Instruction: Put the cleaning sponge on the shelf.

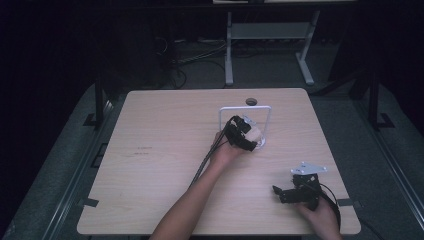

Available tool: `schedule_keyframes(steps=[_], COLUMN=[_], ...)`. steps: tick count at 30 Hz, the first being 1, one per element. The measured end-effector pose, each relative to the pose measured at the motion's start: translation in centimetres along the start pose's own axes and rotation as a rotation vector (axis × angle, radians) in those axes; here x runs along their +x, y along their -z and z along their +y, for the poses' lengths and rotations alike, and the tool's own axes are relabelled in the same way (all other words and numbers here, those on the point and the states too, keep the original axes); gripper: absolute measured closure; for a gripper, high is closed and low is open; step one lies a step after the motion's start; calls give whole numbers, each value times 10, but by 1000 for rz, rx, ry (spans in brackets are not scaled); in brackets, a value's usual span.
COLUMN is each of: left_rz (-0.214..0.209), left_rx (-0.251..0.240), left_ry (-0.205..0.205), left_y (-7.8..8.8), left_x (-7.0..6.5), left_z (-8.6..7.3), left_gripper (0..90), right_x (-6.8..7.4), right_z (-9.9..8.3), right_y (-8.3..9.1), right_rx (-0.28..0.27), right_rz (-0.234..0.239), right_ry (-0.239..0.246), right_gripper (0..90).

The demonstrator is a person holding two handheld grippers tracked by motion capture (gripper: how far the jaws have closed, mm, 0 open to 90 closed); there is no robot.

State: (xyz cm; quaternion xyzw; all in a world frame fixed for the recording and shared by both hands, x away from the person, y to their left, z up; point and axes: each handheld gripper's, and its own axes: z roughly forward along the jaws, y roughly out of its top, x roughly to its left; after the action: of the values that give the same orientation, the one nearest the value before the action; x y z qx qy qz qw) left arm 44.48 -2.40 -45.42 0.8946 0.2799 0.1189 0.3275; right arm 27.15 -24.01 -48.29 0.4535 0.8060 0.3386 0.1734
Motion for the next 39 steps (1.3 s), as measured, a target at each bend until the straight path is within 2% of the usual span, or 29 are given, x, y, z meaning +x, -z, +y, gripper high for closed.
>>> schedule_keyframes(steps=[13,16,20,31,35,39], left_rz=[16,33,34,61,59,47], left_rx=[-12,-18,-34,-101,-119,-138], left_ry=[9,-10,-22,-33,-30,-32], left_y=[2,6,13,34,43,53], left_x=[-1,-3,-5,-12,-15,-16], left_z=[1,3,5,10,10,7], left_gripper=[249,241,240,241,253,308], right_x=[0,0,0,0,0,1], right_z=[0,0,0,0,0,0], right_y=[0,0,0,0,0,0], right_rx=[0,-1,-2,-1,-2,1], right_rz=[1,4,3,4,6,5], right_ry=[1,1,1,-1,-2,-4], right_gripper=[20,21,20,21,21,21])
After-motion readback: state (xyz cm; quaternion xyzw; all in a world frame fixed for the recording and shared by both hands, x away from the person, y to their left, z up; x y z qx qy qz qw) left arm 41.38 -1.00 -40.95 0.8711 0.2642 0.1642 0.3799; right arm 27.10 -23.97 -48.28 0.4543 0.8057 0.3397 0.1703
